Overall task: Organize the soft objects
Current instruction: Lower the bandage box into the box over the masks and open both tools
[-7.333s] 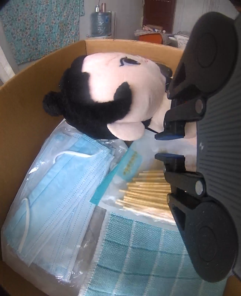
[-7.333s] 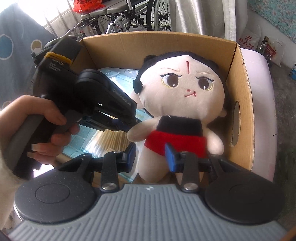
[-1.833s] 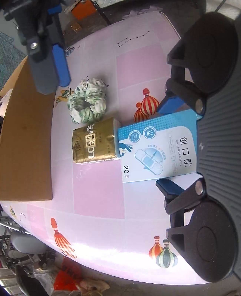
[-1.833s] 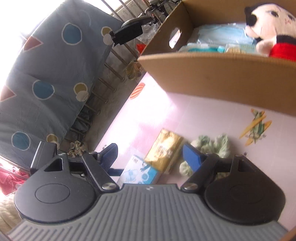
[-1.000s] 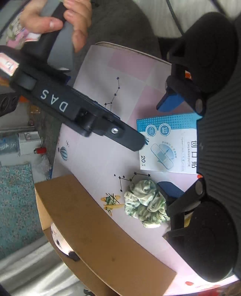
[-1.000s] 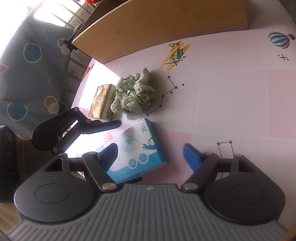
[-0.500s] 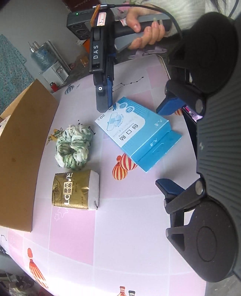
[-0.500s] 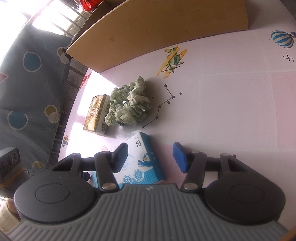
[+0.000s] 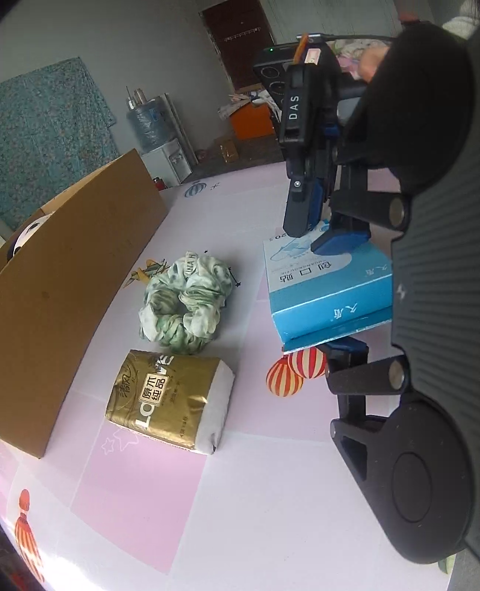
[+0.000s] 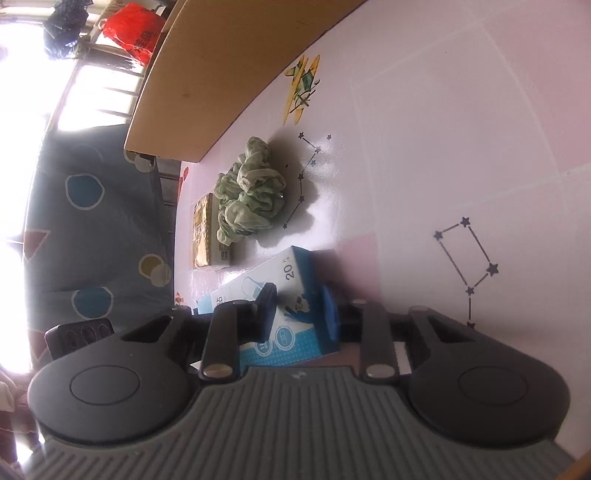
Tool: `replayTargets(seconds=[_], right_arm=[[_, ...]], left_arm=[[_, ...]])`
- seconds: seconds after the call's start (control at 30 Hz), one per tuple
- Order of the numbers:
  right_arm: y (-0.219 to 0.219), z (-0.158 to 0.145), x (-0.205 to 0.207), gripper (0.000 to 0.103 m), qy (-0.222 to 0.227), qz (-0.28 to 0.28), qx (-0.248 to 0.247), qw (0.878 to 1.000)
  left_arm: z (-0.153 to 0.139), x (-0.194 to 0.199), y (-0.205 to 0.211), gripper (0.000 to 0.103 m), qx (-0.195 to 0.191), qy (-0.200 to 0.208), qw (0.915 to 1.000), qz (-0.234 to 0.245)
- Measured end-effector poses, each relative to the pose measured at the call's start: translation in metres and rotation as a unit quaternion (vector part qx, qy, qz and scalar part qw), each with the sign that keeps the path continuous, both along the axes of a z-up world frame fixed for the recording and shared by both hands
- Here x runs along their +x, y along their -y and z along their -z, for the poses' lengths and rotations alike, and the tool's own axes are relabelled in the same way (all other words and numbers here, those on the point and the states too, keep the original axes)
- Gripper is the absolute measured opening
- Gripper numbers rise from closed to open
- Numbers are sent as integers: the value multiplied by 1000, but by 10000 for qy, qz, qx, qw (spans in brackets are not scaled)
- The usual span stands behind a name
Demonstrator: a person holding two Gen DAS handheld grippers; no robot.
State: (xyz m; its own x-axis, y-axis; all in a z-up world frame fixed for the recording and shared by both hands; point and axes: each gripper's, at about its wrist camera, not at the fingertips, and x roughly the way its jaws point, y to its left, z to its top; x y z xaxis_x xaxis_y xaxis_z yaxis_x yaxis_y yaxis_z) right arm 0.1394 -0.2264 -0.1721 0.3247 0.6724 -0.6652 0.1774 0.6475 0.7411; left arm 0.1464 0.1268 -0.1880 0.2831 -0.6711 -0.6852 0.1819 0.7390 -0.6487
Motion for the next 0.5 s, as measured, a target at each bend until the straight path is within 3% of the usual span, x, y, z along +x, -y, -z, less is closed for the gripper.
replayTargets(seconds=[0.07, 0.13, 0.2, 0.3, 0.5], right_arm=[[0, 1, -3, 26, 15, 53, 37, 10000], [-3, 0, -4, 31, 89, 55, 64, 9999], [-6, -4, -5, 33, 137, 73, 178, 9997], [-7, -24, -2, 34, 429, 138, 588, 9973], [-15, -101, 31, 34, 1493, 269, 503, 9871]], left_arm=[[3, 1, -1, 39, -106, -62, 9999, -44], [0, 0, 1, 30, -57, -37, 10000, -22], [-11, 2, 0, 21, -254, 46, 9997, 8], [-39, 10, -9, 21, -675, 253, 9974, -33], [-98, 39, -19, 21, -1087, 783, 9909, -121]])
